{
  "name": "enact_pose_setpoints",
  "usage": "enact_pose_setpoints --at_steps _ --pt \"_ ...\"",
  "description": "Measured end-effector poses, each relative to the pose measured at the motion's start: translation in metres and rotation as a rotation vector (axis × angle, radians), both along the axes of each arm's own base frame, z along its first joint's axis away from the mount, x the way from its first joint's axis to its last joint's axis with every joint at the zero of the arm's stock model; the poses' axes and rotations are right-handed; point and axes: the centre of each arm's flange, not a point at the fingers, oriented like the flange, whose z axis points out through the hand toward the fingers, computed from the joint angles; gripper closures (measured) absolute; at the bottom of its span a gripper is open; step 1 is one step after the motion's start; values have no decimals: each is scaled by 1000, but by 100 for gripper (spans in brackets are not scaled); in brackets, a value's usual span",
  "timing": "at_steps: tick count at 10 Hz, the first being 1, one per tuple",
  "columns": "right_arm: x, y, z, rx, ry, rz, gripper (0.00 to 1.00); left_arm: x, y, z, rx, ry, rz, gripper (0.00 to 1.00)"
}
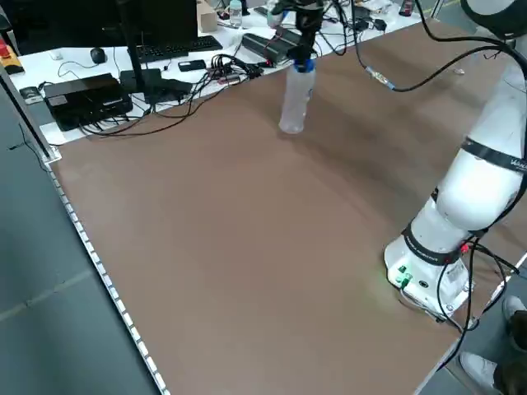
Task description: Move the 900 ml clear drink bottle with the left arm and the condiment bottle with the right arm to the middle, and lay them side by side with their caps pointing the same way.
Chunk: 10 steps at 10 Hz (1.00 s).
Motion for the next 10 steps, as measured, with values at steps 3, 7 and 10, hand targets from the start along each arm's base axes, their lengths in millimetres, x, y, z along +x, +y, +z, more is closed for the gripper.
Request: enact_pose_setpoints --at_steps 3,7,10 --pt "3 22 1 0 39 -79 66 -2 -65 -4 -34 43 219 29" --pt "24 87 27 -22 48 -173 66 17 -130 -15 -103 111 532 29" --pt "34 153 40 -42 31 -283 66 10 -185 -33 -119 140 598 29"
